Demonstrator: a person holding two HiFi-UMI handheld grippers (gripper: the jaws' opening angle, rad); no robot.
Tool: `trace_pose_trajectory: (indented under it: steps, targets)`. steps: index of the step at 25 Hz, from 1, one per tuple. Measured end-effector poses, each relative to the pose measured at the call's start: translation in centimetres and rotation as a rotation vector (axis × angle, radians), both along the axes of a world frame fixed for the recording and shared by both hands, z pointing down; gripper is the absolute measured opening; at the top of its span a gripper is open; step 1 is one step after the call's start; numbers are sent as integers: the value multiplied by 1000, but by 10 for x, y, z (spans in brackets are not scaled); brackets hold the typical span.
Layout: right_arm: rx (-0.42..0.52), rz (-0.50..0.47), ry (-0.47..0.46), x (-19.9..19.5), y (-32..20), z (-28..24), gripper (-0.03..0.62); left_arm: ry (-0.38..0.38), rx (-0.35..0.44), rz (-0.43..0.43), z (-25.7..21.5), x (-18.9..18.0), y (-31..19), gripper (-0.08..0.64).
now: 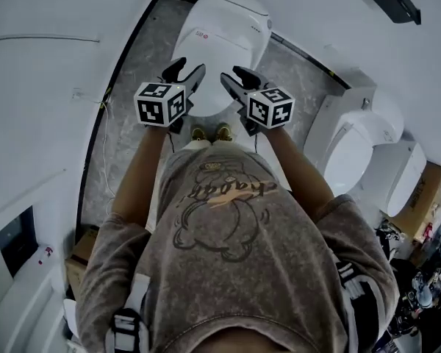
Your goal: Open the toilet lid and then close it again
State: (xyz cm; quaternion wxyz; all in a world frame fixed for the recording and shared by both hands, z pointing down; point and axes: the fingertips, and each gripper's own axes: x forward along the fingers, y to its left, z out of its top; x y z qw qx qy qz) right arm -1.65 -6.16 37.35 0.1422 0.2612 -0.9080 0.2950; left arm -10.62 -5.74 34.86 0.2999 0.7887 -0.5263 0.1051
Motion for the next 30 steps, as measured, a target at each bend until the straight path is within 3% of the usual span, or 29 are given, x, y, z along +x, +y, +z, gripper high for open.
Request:
trace_pose_trajectory:
  steps: [6,14,17,23,30]
  targets:
    - [156,43,-46,22,11,-76,198,-5,136,26,-69,-4,32,231]
    - [383,146,-23,55,13,-106,36,-31,263,-66,-85,-18,45,13]
    - [444,172,8,61,12,-107,28,-32,313,-76,-87,-17,47,9]
    - [412,218,34,73,4,-87,28,-77,337,-112,-72,-21,46,9]
    - [403,221,50,74,3,-81,26,-79,326,-135,-67,-24,49,9]
